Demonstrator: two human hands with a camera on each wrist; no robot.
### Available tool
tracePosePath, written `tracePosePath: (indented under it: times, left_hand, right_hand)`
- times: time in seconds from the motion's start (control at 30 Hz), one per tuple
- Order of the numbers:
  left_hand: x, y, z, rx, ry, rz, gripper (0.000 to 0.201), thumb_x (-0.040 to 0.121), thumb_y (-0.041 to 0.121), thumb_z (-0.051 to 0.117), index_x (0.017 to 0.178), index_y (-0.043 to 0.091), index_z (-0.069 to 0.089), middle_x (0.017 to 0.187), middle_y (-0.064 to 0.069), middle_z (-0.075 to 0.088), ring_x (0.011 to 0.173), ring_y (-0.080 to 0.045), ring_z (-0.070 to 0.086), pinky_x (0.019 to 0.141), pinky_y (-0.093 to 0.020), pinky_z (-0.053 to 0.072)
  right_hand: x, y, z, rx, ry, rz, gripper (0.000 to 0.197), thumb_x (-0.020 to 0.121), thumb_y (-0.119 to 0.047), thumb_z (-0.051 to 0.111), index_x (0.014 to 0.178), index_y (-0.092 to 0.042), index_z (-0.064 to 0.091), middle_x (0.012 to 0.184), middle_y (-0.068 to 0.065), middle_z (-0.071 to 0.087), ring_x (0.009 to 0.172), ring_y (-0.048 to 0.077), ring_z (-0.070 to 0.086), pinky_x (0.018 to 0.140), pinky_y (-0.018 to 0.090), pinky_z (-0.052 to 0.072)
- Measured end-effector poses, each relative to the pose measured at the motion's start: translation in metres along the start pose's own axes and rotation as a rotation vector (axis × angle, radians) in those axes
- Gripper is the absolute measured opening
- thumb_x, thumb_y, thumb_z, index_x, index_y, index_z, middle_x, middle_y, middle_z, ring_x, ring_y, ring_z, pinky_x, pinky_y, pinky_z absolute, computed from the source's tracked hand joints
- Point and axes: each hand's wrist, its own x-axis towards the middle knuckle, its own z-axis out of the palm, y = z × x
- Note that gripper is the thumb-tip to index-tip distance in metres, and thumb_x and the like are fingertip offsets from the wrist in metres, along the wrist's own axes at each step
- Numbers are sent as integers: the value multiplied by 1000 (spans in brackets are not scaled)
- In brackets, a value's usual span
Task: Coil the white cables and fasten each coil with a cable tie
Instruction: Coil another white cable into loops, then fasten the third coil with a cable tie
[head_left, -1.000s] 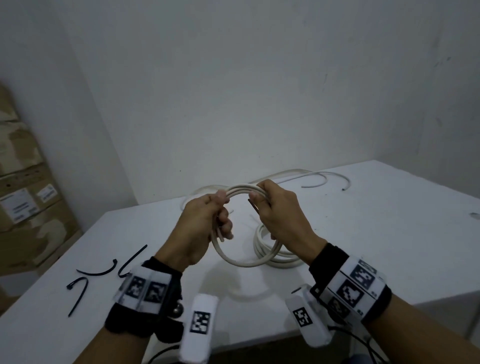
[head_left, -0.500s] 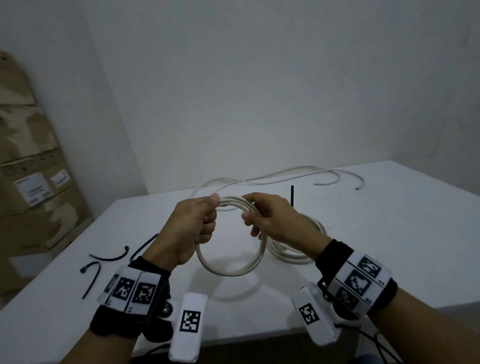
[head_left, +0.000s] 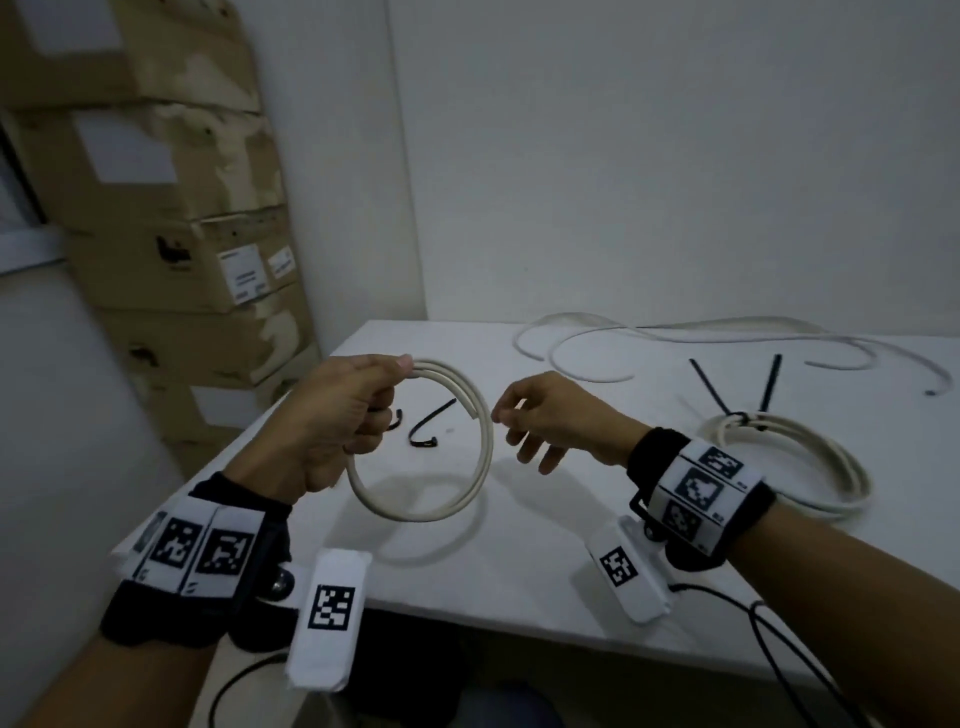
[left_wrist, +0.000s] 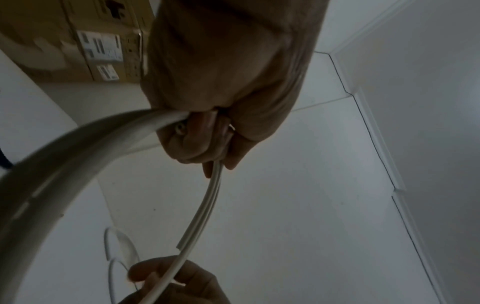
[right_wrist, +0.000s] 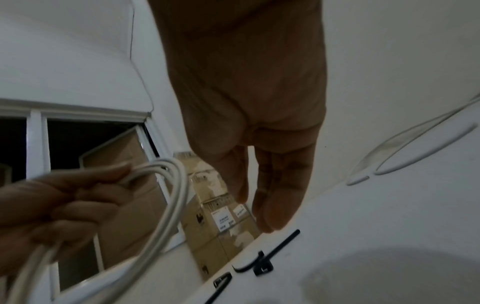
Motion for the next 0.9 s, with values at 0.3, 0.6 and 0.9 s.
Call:
tracePosePath:
  times: [0.3, 0.6, 0.9]
  left_hand:
    - [5, -10, -66, 34, 122, -35, 21, 96, 19, 54, 76, 12, 58, 46, 9, 25, 36, -5, 17, 35, -12, 12]
    - [14, -17, -69, -4, 148, -68, 33, 98, 25, 51, 67, 20, 39, 48, 8, 20, 36, -5, 15, 36, -10, 13]
    - [18, -11, -15, -60, 113, -40, 33, 99, 25, 49, 68, 20, 37, 46, 8, 21, 35, -6, 15, 34, -12, 13]
  right_hand:
    - [91, -12, 59, -420, -216, 83, 28, 92, -22, 57, 118, -12, 56, 81, 6, 58, 60, 18, 61, 47, 26, 53]
    - [105, -14, 76, -700, -301, 78, 6, 90, -9, 52, 96, -8, 54, 66, 3, 59, 38, 11, 55, 37, 19, 45]
    - [17, -14, 0, -400, 50, -115, 6, 90, -7, 56, 92, -9, 61, 80, 10, 66, 50, 12, 63, 48, 25, 56]
